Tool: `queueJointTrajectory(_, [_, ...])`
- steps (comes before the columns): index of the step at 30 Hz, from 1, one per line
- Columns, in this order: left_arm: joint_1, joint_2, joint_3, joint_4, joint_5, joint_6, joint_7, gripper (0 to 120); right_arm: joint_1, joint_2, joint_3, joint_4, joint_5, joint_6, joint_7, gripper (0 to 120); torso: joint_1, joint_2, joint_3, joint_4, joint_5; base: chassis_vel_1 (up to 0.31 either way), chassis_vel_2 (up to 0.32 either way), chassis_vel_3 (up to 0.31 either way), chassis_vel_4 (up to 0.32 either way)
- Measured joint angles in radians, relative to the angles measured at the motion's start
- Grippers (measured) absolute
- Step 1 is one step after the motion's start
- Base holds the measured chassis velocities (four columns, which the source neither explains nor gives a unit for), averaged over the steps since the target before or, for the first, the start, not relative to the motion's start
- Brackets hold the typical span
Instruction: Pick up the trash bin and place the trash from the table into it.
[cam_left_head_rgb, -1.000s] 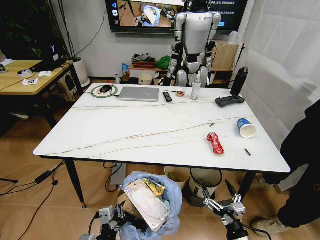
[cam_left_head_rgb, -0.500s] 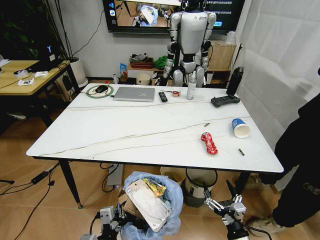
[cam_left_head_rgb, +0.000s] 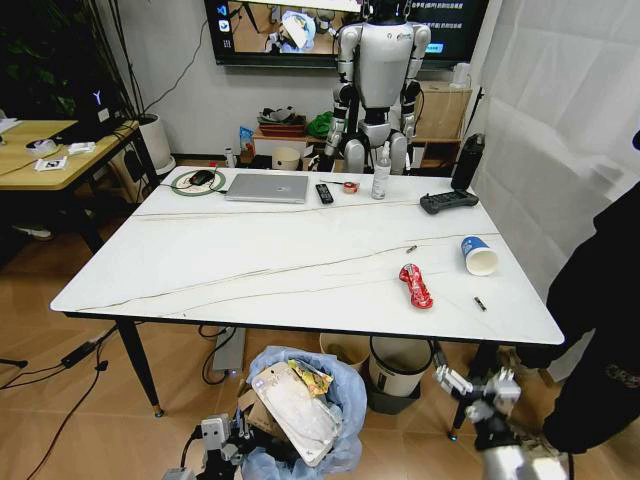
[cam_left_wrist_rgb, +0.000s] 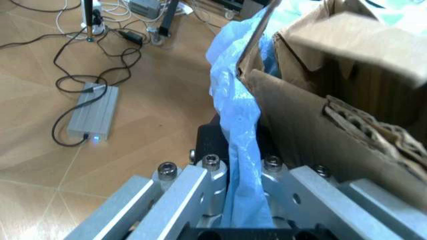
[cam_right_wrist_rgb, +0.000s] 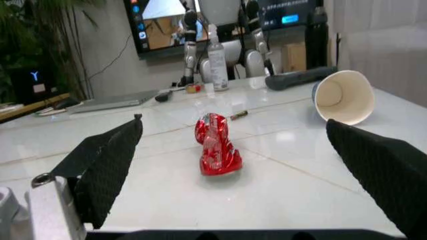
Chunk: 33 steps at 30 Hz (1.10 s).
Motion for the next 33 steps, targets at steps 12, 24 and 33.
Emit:
queueJointTrajectory(12, [0.026,-0.024,-0.05,-0.018,0.006,0.003,0.001,0,0.213,-0.39,-0.04,-0.111,0.17,-0.254,0.174,100,0.0,0.0,0.0,-0.0001,0.0,0.0,0.0,0.0,0.0])
queueJointTrajectory(24, [0.038,-0.043,-0.096,-0.038,-0.008,-0.003,0.005,0,0.318,-0.465,-0.067,-0.253,0.236,-0.37,0.122,100,0.0,0.0,0.0,0.0,-0.0003,0.0,0.0,0.0,0.0])
queueJointTrajectory(33, [0.038,-0.051,-0.099,-0.041,-0.013,-0.001,0.004,0,0.347,-0.481,-0.08,-0.313,0.246,-0.384,0.088,100,0.0,0.0,0.0,0.0001,-0.0003,0.0,0.0,0.0,0.0])
